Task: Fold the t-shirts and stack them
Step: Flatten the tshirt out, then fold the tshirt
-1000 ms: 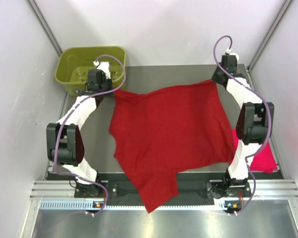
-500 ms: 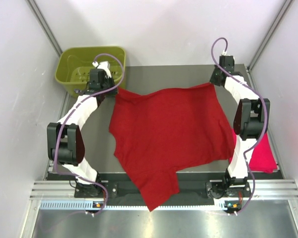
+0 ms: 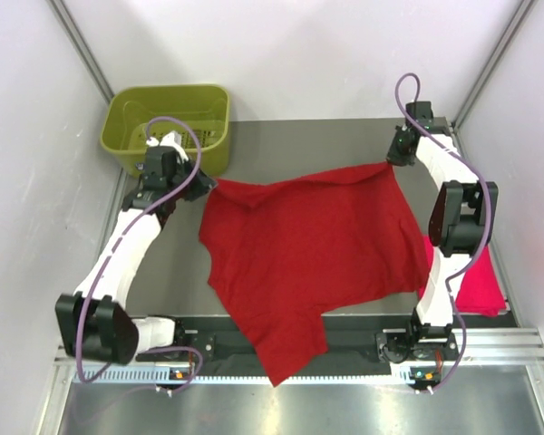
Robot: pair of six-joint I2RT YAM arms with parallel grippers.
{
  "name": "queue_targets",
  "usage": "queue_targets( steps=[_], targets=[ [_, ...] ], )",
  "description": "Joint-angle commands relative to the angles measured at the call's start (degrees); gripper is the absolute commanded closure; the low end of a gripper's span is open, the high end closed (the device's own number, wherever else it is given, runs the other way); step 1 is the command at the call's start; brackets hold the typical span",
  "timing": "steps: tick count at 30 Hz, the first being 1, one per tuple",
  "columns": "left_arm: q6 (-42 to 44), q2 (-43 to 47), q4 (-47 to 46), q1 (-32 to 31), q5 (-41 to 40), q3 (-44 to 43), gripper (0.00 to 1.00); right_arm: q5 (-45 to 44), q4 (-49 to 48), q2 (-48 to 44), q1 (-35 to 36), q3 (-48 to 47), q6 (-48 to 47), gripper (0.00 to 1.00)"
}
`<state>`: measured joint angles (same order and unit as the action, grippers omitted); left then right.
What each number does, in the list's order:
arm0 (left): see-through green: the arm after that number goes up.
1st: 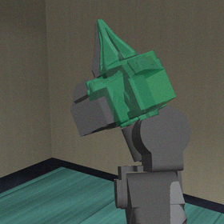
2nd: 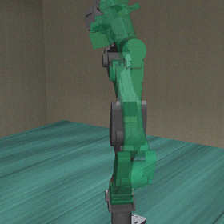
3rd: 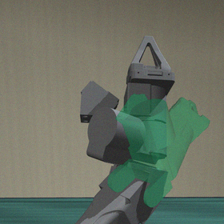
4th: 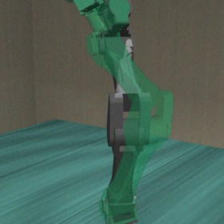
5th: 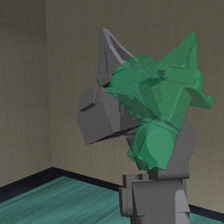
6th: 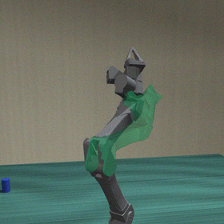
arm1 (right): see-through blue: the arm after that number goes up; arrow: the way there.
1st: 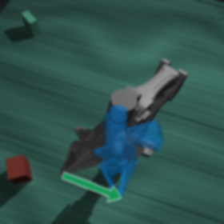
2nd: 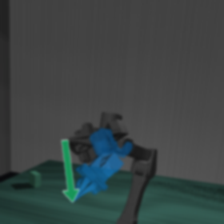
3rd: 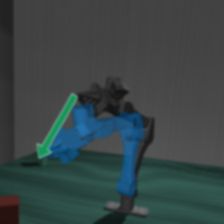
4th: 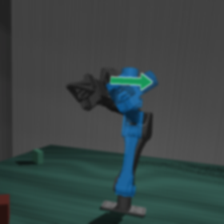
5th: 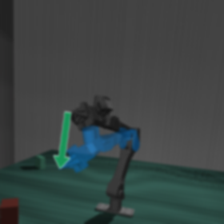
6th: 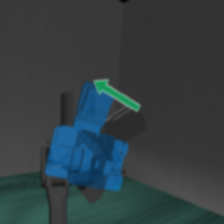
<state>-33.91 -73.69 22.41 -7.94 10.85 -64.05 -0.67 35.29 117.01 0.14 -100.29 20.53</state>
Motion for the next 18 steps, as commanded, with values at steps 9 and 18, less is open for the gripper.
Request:
queue_targets(
  steps=[9, 18],
  targets=[
    [-5.38, 11.99, 14.48, -0.40, 4.18, 5.70, 1.00, 0.93, 4.53, -10.83, -3.92, 2.99, -4.89, 1.00],
    [-10.38, 13.40, 25.39, 0.21, 8.39, 4.55, 1.00, 4.71, 2.69, -12.50, -4.54, 9.23, -5.77, 1.00]
  ],
)
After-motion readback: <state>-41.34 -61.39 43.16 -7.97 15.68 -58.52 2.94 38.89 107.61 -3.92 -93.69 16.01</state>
